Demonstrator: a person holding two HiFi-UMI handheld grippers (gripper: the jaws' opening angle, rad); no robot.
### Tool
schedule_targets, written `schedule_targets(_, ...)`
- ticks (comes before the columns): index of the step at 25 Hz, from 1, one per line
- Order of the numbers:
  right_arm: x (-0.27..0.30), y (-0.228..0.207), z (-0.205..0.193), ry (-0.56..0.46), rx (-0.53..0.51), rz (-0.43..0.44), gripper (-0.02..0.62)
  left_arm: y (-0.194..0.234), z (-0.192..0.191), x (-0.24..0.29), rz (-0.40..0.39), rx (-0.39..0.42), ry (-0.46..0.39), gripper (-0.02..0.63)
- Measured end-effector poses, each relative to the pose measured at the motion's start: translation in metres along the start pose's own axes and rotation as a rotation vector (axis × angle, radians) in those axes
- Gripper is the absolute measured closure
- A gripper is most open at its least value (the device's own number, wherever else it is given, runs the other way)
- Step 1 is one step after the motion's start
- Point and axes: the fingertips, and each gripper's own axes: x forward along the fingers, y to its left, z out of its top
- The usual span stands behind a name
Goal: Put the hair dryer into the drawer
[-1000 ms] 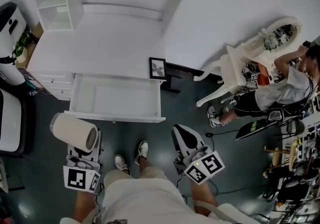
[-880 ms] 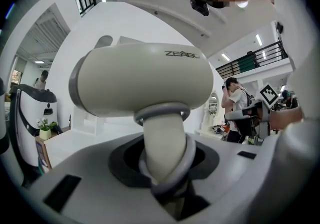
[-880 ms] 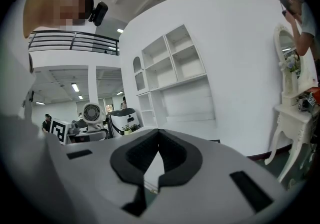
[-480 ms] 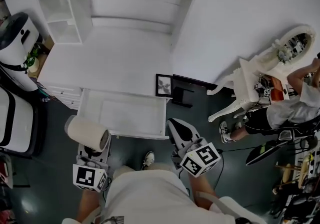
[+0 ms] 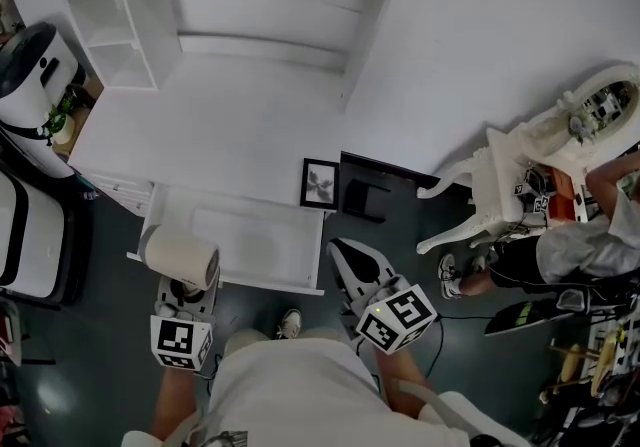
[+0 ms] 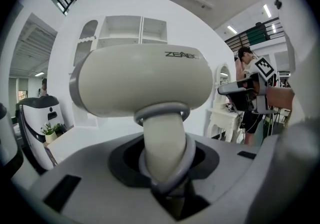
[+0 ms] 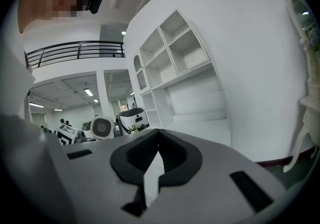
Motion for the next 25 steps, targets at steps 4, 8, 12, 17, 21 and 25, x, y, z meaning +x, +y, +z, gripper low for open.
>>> schedule_targets(4,0.002,-0.015,-0.011,0.014,0.028,-0.002,0.586,-0.007,-0.023,0.028,-0.045,0.015,0.099,0.463)
schedule_targets(8,-0.001,-0.025,-0.021,0.022,0.049,-0.006,0.586,-0.018,-0.046,0.049,-0.091,0.037,0.175,0.463)
schedule_targets(12,-0.006,-0.033,-0.028,0.033,0.065,-0.015,0.586,-0.028,-0.068,0.068,-0.137,0.086,0.236,0.463)
schedule_targets(17,-0.012,-0.044,-0.028,0.036,0.063,-0.031,0.586,-0.037,-0.095,0.092,-0.185,0.144,0.299,0.463)
schedule_targets(21,-0.015,-0.050,-0.033,0.046,0.065,-0.039,0.586,-0.037,-0.122,0.111,-0.212,0.197,0.376,0.462)
schedule_targets(25,-0.015,-0.050,-0.038,0.054,0.069,-0.048,0.586,-0.036,-0.145,0.128,-0.259,0.248,0.430,0.462)
